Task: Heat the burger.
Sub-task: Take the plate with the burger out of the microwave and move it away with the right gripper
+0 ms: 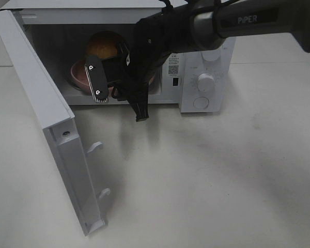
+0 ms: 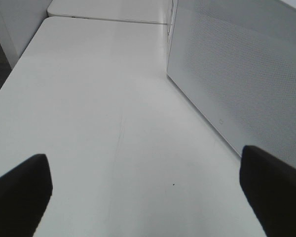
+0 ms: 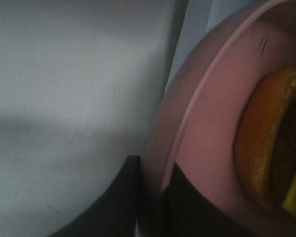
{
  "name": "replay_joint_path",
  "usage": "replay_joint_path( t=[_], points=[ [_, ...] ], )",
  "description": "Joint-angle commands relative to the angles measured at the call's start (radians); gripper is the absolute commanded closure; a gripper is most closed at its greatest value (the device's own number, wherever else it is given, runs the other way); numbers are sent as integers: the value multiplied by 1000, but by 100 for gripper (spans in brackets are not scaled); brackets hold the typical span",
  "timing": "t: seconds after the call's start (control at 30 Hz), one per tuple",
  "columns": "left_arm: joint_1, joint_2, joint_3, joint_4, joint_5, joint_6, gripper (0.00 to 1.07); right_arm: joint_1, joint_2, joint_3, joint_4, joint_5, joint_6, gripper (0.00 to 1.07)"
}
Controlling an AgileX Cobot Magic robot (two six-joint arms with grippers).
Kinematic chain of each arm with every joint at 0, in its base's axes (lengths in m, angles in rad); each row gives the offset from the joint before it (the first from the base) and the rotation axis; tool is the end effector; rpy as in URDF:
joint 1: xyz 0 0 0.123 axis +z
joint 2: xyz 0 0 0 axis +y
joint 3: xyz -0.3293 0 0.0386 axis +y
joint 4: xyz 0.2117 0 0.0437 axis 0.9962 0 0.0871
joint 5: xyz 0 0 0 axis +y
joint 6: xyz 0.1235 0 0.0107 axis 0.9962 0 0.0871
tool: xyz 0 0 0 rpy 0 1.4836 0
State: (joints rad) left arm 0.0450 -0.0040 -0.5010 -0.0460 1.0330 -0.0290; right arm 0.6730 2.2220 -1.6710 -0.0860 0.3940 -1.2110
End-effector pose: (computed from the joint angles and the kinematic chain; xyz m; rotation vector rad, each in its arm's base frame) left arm -0.0530 -0.0073 0.2481 -0.0729 2.0097 -0.0446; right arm 0.4050 0.3176 0.1942 -2.0304 1.3749 -0.3166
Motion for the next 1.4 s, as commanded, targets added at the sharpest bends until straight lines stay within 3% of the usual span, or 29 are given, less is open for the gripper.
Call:
replay_joint_path(
  t=[0.03,0.5,1.4],
  points=[
    [4,-23,3,-7,-6,-1,9,3,-70,70,-4,-159,-27,107],
    [4,-23,3,-7,-6,-1,9,3,-223,327,19,-280,-145,107],
    [4,-23,3,-7,-6,-1,9,3,-496,658,19,-294,-144,107]
  ],
)
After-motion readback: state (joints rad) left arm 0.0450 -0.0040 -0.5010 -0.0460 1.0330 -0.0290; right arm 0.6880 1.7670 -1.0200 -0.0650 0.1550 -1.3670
